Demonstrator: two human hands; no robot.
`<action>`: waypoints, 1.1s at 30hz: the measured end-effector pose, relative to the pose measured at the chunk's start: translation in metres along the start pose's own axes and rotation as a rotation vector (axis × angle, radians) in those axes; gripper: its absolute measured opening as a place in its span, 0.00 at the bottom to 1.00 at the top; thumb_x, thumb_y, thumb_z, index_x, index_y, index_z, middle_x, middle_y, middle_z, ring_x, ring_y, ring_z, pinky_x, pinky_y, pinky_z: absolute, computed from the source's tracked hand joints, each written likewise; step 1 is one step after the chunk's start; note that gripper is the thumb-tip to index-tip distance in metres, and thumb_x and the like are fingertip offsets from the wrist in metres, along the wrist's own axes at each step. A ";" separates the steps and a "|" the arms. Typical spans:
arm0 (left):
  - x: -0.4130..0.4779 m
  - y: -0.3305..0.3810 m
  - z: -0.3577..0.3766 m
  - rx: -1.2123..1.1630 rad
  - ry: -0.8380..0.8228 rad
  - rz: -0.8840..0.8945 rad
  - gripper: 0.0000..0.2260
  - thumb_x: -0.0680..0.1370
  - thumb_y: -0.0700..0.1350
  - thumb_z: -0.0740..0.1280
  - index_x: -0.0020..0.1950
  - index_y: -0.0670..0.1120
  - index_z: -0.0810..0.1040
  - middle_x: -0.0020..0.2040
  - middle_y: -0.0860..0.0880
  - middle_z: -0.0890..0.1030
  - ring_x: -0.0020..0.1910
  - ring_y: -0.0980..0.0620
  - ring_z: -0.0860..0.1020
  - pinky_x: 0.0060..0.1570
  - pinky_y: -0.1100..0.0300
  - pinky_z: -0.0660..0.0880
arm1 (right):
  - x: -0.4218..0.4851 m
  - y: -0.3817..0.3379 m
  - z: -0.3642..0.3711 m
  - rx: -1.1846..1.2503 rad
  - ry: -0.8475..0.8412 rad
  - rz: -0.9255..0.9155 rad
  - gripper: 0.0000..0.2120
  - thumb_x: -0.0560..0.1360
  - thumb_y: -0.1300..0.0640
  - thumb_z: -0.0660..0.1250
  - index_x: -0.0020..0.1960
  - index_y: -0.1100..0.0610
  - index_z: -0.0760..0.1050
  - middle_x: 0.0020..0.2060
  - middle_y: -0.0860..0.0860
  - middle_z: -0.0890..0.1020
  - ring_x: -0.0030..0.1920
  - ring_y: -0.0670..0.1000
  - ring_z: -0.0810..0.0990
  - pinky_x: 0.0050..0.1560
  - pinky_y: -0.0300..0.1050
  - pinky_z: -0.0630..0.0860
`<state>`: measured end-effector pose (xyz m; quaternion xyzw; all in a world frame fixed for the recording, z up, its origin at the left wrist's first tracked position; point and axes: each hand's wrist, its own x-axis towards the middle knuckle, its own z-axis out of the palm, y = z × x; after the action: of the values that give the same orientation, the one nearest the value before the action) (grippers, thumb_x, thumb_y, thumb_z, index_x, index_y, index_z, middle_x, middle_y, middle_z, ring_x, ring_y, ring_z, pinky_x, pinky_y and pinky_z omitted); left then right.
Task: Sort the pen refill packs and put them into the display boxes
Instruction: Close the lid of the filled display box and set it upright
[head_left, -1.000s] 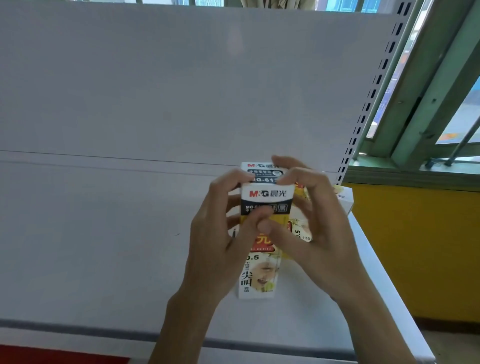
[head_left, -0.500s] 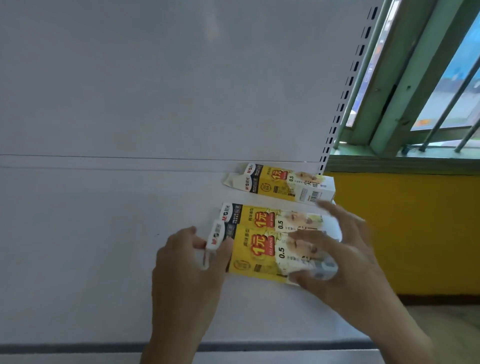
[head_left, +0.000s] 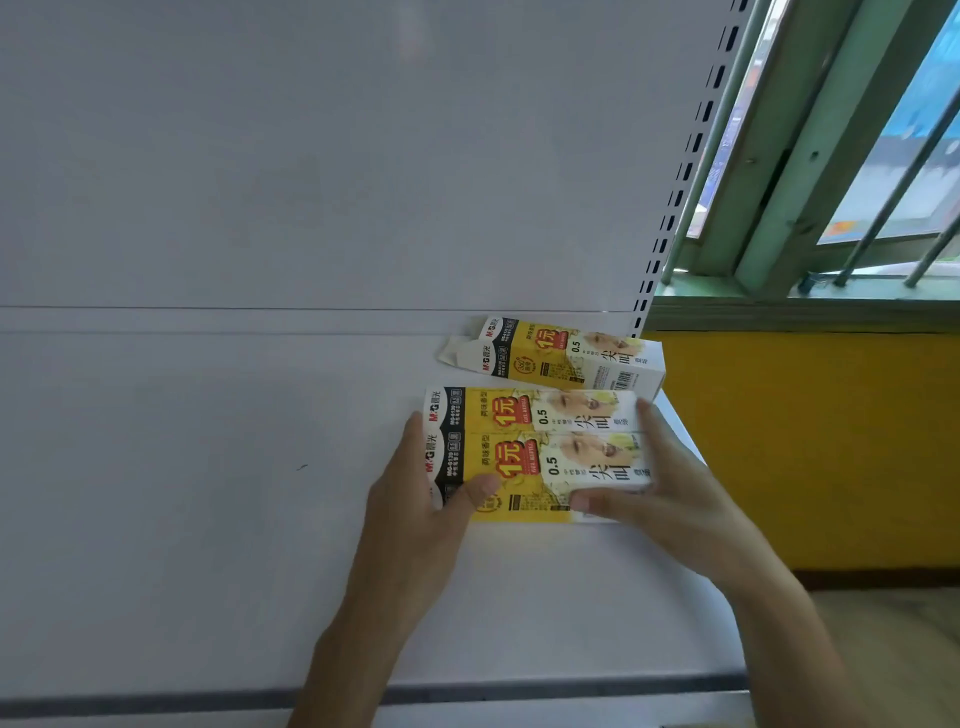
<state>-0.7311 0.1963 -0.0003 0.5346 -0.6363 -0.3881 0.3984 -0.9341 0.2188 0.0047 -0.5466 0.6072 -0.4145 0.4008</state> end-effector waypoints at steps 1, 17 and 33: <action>0.003 0.000 -0.001 0.019 0.019 -0.004 0.24 0.72 0.48 0.69 0.63 0.60 0.62 0.47 0.63 0.76 0.43 0.66 0.77 0.40 0.79 0.70 | 0.005 -0.001 0.001 -0.002 -0.001 0.000 0.36 0.61 0.60 0.78 0.62 0.45 0.64 0.51 0.45 0.82 0.49 0.45 0.82 0.51 0.49 0.79; 0.023 0.010 -0.009 0.306 0.193 0.155 0.33 0.68 0.65 0.60 0.70 0.52 0.64 0.63 0.57 0.67 0.61 0.59 0.65 0.52 0.68 0.63 | 0.049 -0.003 -0.040 -0.572 0.534 -0.108 0.22 0.72 0.47 0.68 0.62 0.56 0.72 0.59 0.52 0.76 0.57 0.51 0.74 0.50 0.44 0.73; 0.027 0.021 0.015 0.503 0.090 0.336 0.18 0.73 0.57 0.67 0.61 0.55 0.74 0.53 0.62 0.68 0.53 0.64 0.62 0.52 0.68 0.59 | 0.082 0.019 -0.053 -0.534 0.581 -0.200 0.24 0.67 0.61 0.74 0.61 0.57 0.70 0.48 0.51 0.73 0.45 0.52 0.77 0.36 0.42 0.76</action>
<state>-0.7561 0.1730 0.0153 0.5204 -0.7737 -0.1228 0.3398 -0.9973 0.1415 0.0017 -0.5478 0.7254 -0.4165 0.0144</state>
